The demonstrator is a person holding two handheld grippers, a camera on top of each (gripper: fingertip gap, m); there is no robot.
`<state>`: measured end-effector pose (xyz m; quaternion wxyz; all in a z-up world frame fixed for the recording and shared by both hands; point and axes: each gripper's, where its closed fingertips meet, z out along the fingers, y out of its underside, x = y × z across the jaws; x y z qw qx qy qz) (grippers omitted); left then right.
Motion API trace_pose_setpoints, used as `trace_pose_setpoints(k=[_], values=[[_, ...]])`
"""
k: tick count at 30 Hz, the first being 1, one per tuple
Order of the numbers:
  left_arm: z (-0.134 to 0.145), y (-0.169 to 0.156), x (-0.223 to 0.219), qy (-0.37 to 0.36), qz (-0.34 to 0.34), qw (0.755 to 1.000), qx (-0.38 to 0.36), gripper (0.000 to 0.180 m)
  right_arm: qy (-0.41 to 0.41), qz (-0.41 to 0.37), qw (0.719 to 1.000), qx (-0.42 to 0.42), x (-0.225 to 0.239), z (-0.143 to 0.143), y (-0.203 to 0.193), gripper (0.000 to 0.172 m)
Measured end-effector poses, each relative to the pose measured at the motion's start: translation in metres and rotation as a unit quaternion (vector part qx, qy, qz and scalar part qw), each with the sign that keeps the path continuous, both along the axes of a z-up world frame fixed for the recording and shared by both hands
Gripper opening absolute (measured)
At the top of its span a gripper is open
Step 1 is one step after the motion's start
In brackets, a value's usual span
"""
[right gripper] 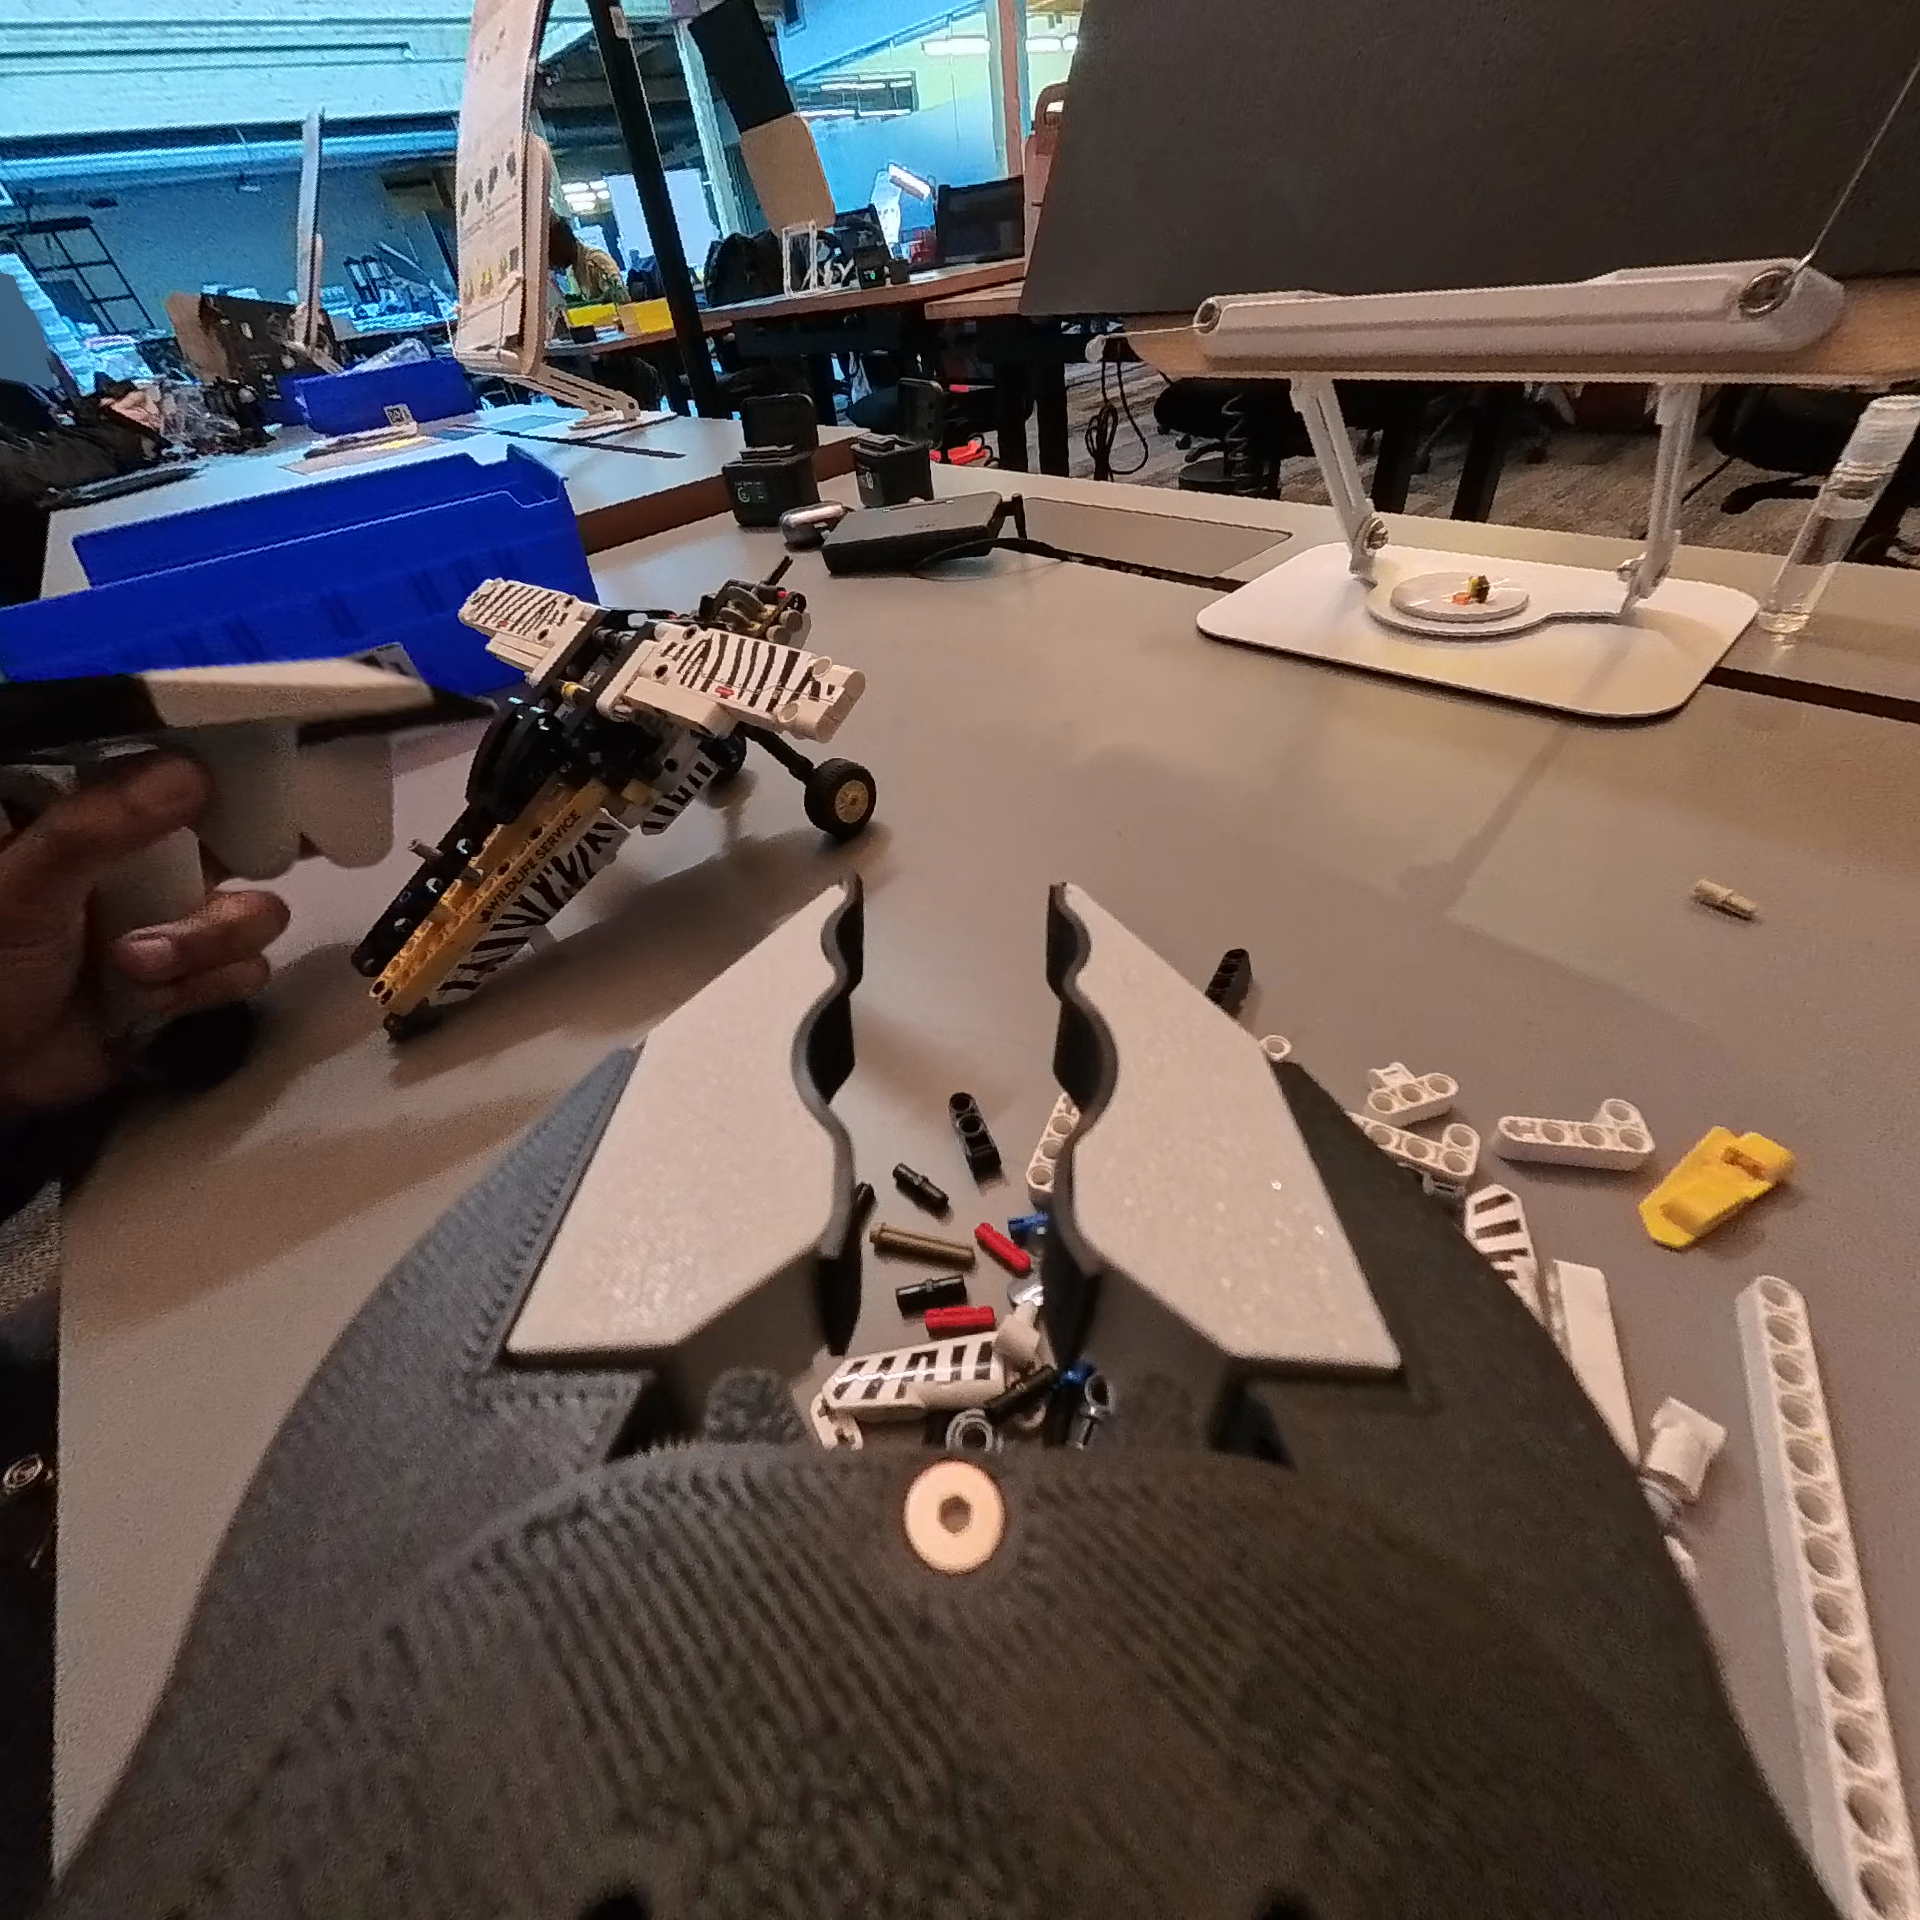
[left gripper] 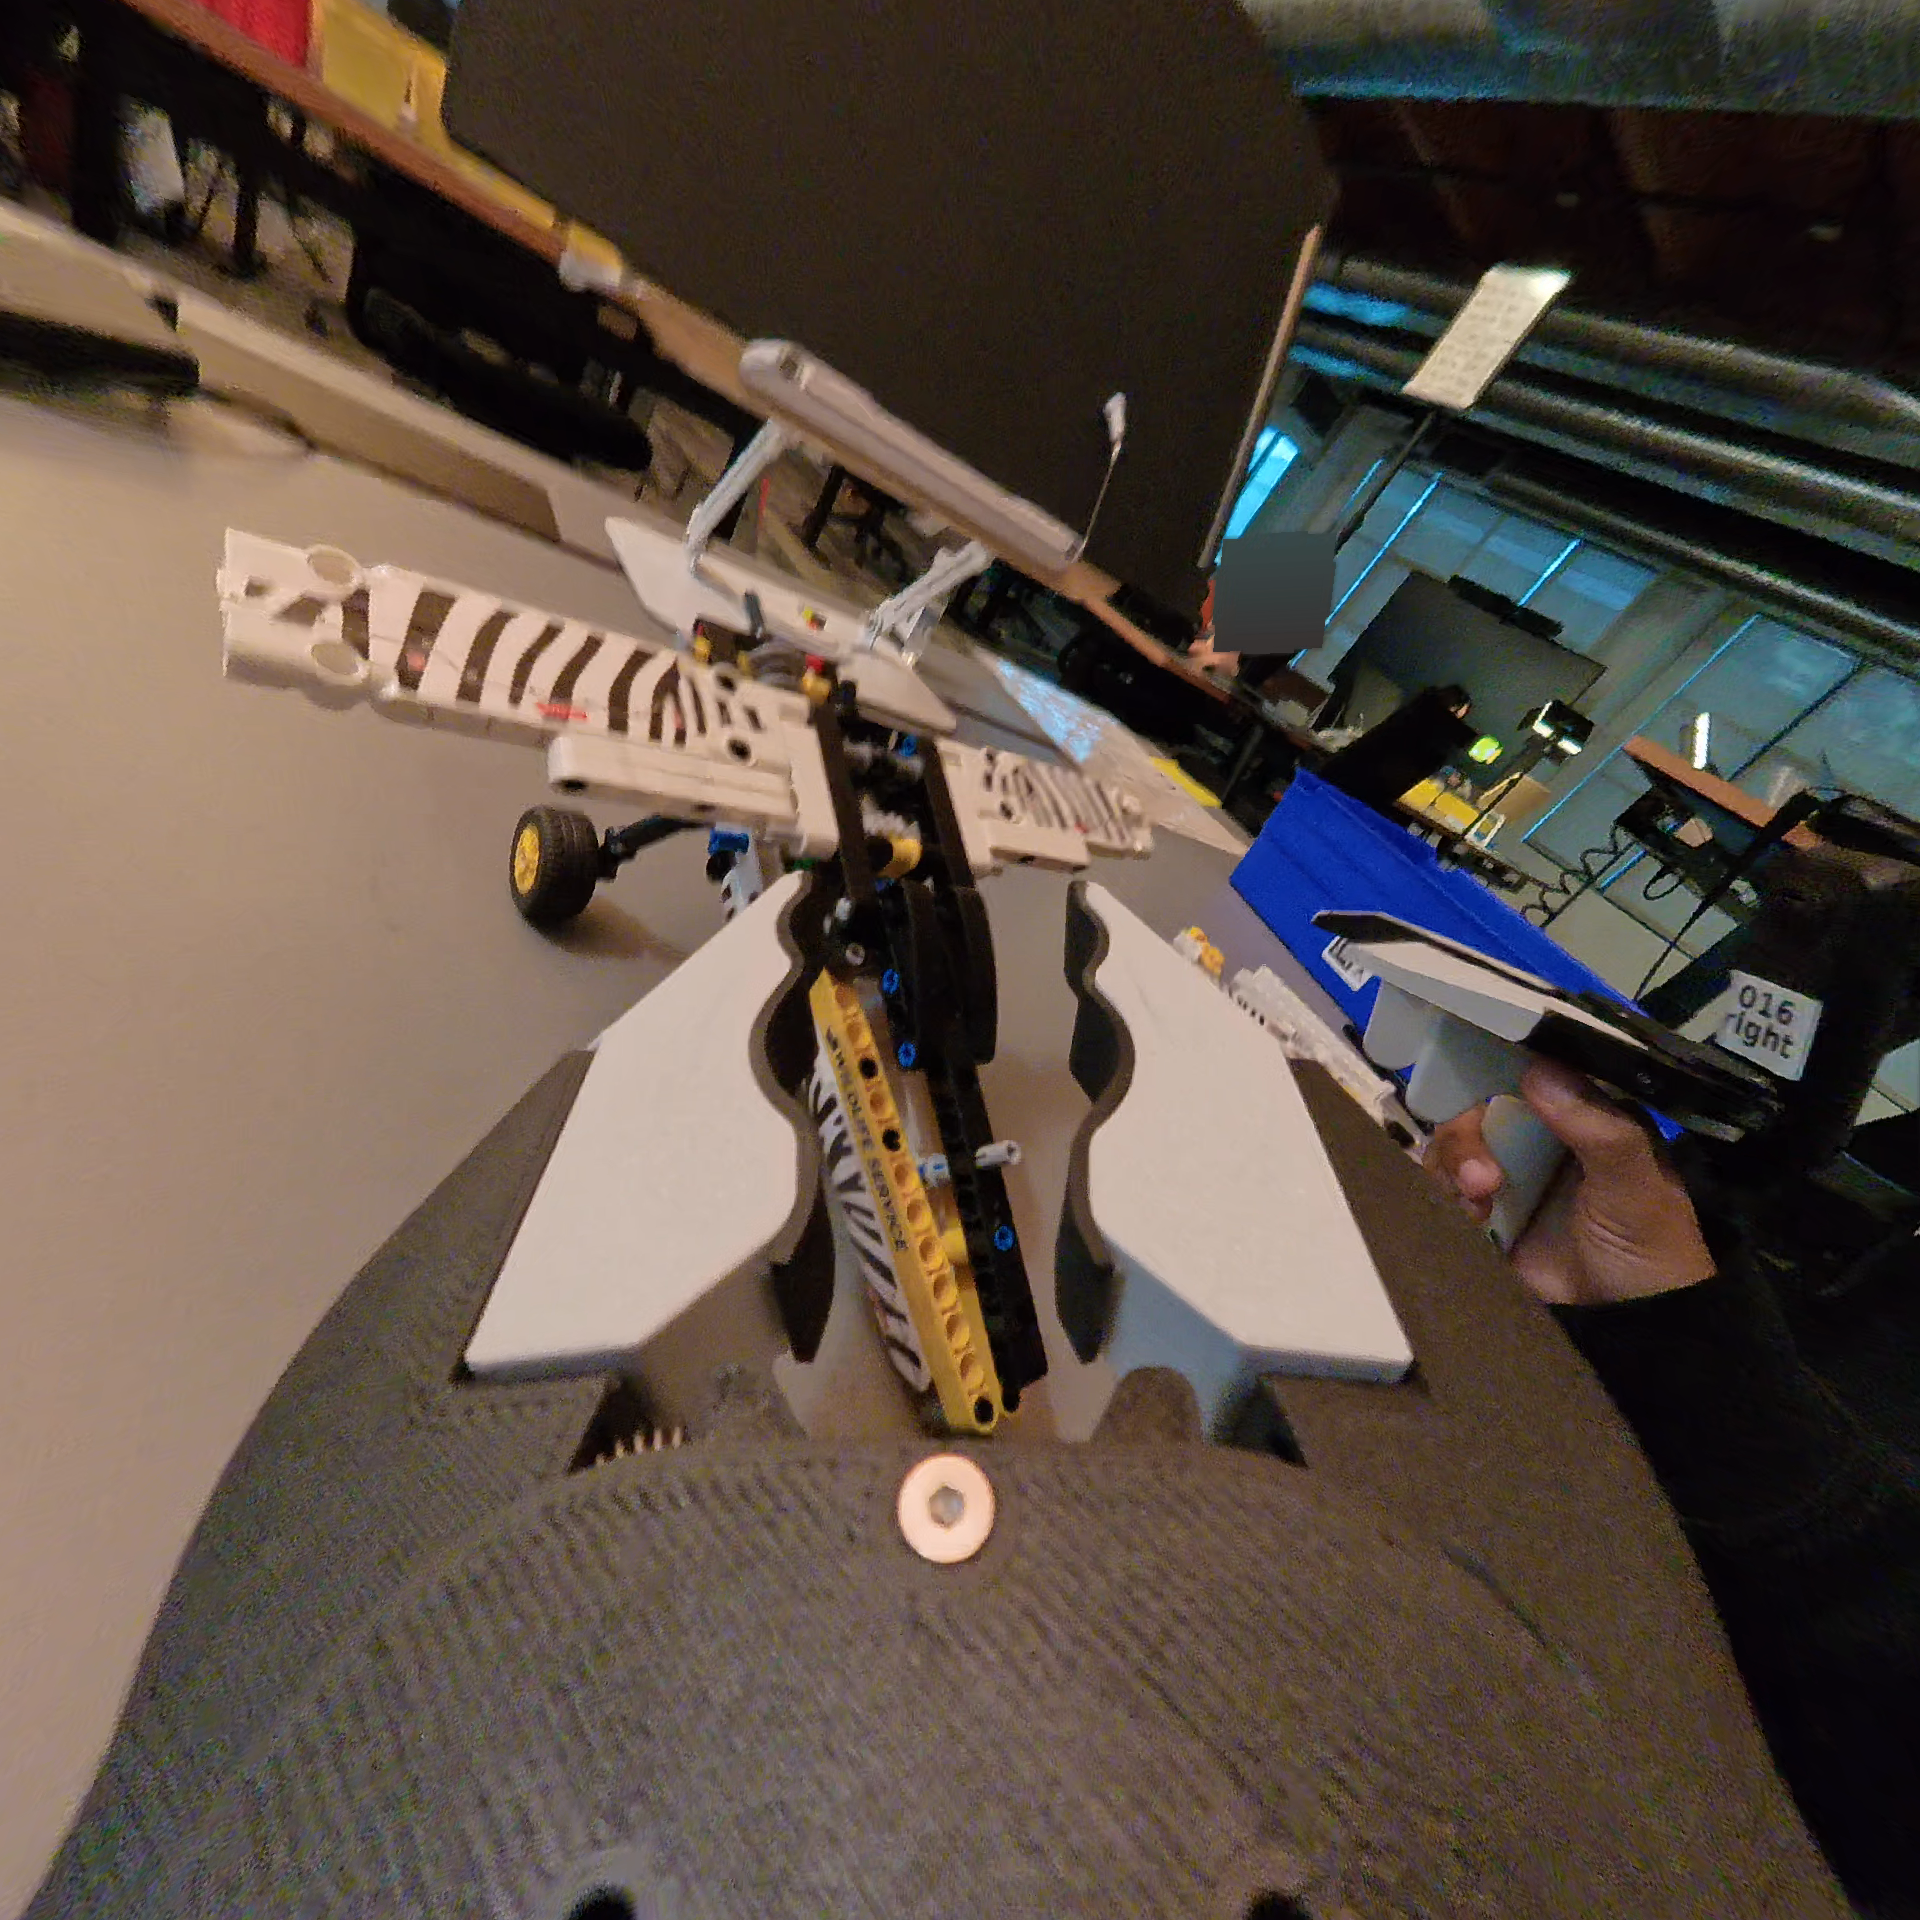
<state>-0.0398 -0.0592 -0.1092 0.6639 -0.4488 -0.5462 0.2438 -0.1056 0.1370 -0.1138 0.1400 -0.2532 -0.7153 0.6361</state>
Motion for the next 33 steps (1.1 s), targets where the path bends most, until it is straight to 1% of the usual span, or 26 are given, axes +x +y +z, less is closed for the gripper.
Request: trace_pose_setpoints(k=[1,2,3,4,5,6,9,11,16,23,33], values=[[-0.009,0.002,-0.002,-0.036,-0.007,0.999,0.004,0.045,0.0,0.0,1.0,0.001,0.0,0.0,0.0,0.033],[-0.023,0.009,-0.003,-0.086,-0.029,0.996,0.009,0.05,0.0,-0.001,1.0,0.002,-0.001,-0.001,0.0,0.033],[-0.039,0.018,-0.003,-0.141,-0.062,0.988,0.013,0.06,0.0,-0.002,1.0,0.002,-0.001,-0.001,0.0,0.033],[-0.051,0.026,-0.002,-0.181,-0.087,0.98,0.018,0.065,-0.001,-0.002,1.0,0.002,-0.001,-0.001,0.0,0.033],[-0.055,0.03,-0.001,-0.195,-0.097,0.976,0.027,0.065,-0.001,-0.002,1.0,0.002,-0.001,-0.001,0.0,0.034],[-0.056,0.031,-0.001,-0.198,-0.1,0.975,0.033,0.064,-0.002,-0.001,1.0,0.002,-0.001,-0.001,0.0,0.033],[-0.058,0.03,-0.001,-0.204,-0.101,0.973,0.036,0.048,-0.003,0.0,1.0,0.0,-0.001,-0.001,0.0,0.033],[-0.055,0.034,0.001,-0.197,-0.127,0.971,0.057,0.043,-0.004,0.002,1.0,-0.001,0.0,-0.001,0.0,0.033],[-0.04,0.028,0.004,-0.165,-0.152,0.965,0.133,0.044,-0.007,0.004,1.0,-0.007,0.0,0.0,0.0,0.033],[-0.03,0.029,0.009,-0.144,-0.192,0.953,0.186,0.046,-0.009,0.006,1.0,-0.011,0.001,0.001,0.0,0.034],[-0.029,0.028,0.009,-0.139,-0.194,0.952,0.193,0.045,-0.013,0.008,1.0,-0.012,0.001,0.0,-0.001,0.034]])
